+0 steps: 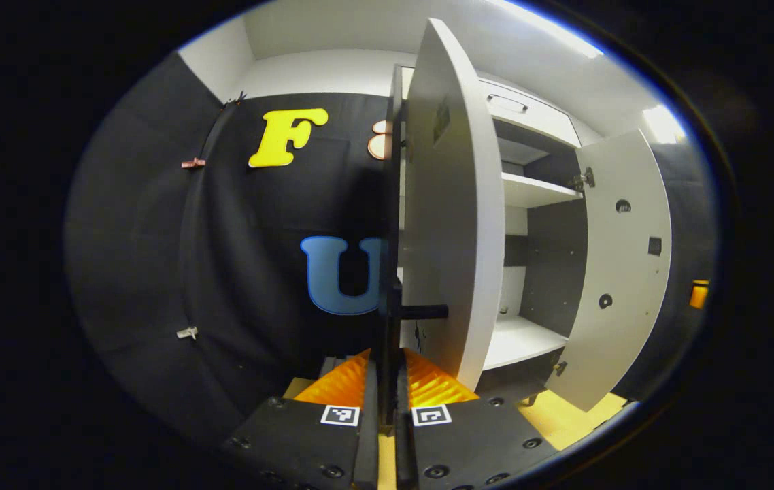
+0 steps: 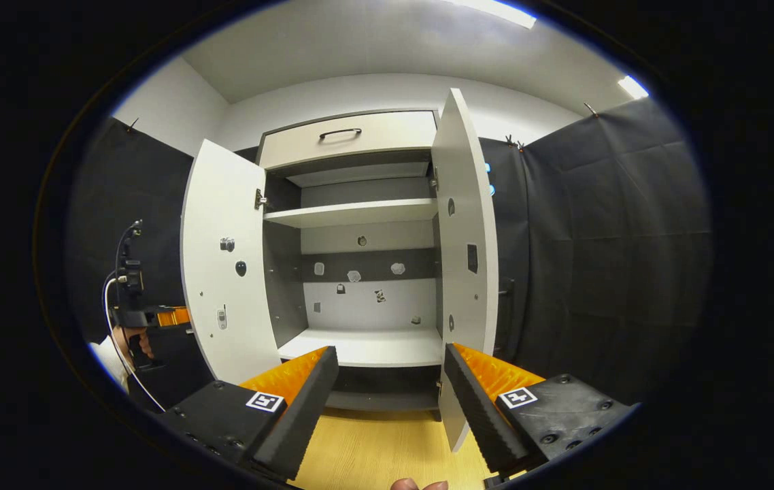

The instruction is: Open the right door of the double-door shoe cabinet with the right hand, and open the left door with the left hand.

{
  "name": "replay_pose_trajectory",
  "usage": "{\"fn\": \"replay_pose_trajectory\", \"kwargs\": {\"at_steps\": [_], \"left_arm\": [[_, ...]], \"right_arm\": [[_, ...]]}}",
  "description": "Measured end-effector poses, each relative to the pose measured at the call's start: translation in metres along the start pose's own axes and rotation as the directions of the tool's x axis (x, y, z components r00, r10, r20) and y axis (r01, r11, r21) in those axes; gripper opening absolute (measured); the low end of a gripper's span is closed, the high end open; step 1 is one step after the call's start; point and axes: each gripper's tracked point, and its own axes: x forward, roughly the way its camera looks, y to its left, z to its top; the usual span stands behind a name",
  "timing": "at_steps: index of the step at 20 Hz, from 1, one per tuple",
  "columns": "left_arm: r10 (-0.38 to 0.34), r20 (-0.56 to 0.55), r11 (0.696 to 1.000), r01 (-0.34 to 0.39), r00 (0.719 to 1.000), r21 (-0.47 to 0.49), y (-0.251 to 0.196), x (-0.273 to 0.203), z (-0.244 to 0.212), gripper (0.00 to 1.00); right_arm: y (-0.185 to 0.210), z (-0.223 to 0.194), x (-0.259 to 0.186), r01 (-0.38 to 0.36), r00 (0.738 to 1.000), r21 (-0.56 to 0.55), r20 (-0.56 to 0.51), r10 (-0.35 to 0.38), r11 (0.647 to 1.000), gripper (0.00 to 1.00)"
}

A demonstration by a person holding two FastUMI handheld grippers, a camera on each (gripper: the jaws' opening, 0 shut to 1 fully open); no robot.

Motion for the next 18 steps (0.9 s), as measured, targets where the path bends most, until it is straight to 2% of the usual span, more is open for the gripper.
{"fn": "replay_pose_trajectory", "kwargs": {"at_steps": [3, 4, 5, 7, 8, 11, 12, 14, 15, 17, 18], "left_arm": [[0.009, -0.009, 1.000, -0.009, 1.000, 0.009, -0.003, 0.002, -0.005, 0.13], [0.015, -0.010, 1.000, -0.015, 1.000, -0.004, -0.002, 0.000, -0.005, 0.09], [0.025, -0.011, 0.999, -0.025, 1.000, -0.019, -0.002, -0.002, -0.007, 0.14], [0.040, -0.010, 0.998, -0.040, 0.999, -0.050, -0.001, -0.013, -0.008, 0.12], [0.047, -0.005, 0.997, -0.047, 0.999, -0.059, -0.002, -0.019, -0.007, 0.15], [0.079, 0.022, 0.994, -0.077, 0.997, -0.076, -0.001, -0.038, 0.003, 0.15], [0.090, 0.031, 0.993, -0.087, 0.995, -0.084, 0.000, -0.045, 0.007, 0.25], [0.113, 0.046, 0.990, -0.108, 0.993, -0.087, -0.001, -0.056, 0.015, 0.36], [0.119, 0.052, 0.990, -0.115, 0.992, -0.084, -0.004, -0.062, 0.018, 0.47], [0.127, 0.060, 0.990, -0.123, 0.990, -0.070, -0.011, -0.074, 0.025, 0.55], [0.123, 0.064, 0.991, -0.119, 0.990, -0.063, -0.017, -0.079, 0.028, 0.63]], "right_arm": [[0.003, -0.001, 0.000, 0.000, 1.000, 0.000, -0.003, 0.000, 1.000, 0.99], [0.001, 0.000, 0.000, 0.005, 1.000, -0.002, -0.003, -0.005, 1.000, 0.99], [-0.001, 0.000, -0.001, 0.007, 1.000, -0.002, -0.004, -0.007, 1.000, 0.99], [-0.002, -0.001, -0.002, 0.006, 1.000, 0.002, -0.008, -0.006, 1.000, 0.99], [-0.002, -0.001, -0.002, 0.005, 1.000, 0.004, -0.012, -0.004, 1.000, 0.99], [-0.005, -0.004, -0.003, 0.002, 1.000, 0.001, -0.020, -0.002, 1.000, 0.99], [-0.005, -0.003, -0.003, 0.000, 1.000, 0.000, -0.020, 0.000, 1.000, 0.99], [-0.006, -0.001, -0.004, -0.001, 1.000, -0.001, -0.017, 0.001, 1.000, 0.99], [-0.006, 0.000, -0.005, -0.001, 1.000, -0.003, -0.015, 0.001, 1.000, 0.99], [-0.006, -0.001, -0.004, -0.003, 1.000, -0.005, -0.016, 0.003, 1.000, 0.99], [-0.007, -0.001, -0.004, -0.003, 1.000, -0.005, -0.017, 0.003, 1.000, 0.99]]}}
